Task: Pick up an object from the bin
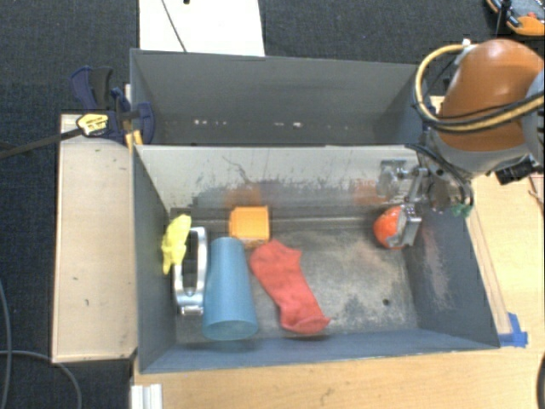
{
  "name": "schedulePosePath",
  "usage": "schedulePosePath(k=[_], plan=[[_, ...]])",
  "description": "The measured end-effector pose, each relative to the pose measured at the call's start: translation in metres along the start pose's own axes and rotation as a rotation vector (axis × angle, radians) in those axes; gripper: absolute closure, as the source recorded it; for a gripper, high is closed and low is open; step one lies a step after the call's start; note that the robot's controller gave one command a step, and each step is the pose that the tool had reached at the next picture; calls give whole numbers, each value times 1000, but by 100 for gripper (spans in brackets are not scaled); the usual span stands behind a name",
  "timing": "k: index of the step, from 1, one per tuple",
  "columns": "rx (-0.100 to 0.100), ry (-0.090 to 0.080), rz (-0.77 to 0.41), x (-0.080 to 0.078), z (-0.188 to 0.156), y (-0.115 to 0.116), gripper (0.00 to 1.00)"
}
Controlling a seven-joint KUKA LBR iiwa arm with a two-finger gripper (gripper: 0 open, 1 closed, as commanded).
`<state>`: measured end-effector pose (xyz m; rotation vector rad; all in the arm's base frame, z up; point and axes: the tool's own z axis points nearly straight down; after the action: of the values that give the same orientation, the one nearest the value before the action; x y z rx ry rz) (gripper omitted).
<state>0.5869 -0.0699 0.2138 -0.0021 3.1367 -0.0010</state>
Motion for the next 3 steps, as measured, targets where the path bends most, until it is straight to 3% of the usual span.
schedulePosePath(k=[1,2,3], plan=[[0,0,-56,8,-1,-30,0],[0,-4,99,13,47,-41,0],[-1,7,116,15,73,-38,0]])
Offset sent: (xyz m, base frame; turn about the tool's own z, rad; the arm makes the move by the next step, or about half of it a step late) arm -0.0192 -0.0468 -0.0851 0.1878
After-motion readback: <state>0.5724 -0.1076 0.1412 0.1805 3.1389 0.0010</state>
